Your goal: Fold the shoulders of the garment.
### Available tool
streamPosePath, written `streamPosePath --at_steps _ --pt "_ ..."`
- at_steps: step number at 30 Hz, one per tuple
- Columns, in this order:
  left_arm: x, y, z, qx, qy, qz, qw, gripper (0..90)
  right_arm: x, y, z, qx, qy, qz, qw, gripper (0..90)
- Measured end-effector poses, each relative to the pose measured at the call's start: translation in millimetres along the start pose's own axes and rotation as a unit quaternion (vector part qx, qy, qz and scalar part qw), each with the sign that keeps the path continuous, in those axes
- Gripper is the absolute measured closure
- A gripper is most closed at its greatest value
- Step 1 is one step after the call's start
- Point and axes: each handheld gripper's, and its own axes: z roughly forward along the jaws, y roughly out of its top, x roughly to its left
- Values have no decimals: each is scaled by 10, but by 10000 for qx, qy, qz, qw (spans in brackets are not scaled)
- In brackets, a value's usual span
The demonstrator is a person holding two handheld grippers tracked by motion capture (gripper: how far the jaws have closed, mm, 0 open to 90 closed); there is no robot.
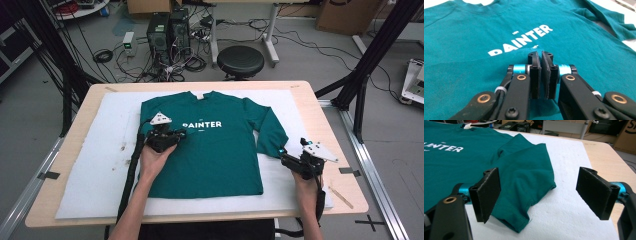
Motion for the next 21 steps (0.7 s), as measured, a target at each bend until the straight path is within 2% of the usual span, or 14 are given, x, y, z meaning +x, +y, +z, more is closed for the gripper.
streamPosePath --at_steps 5,10,21 --pt "-86 22 75 -20 -97 35 9999 853 1 0 1 3 -2 0 10000 202" --pt "-190 37 183 61 -210 129 9997 853 5 1 2 30 4 27 10000 202" --pt "-352 76 307 92 -381 244 9989 852 -2 3 5 36 -14 31 10000 202"
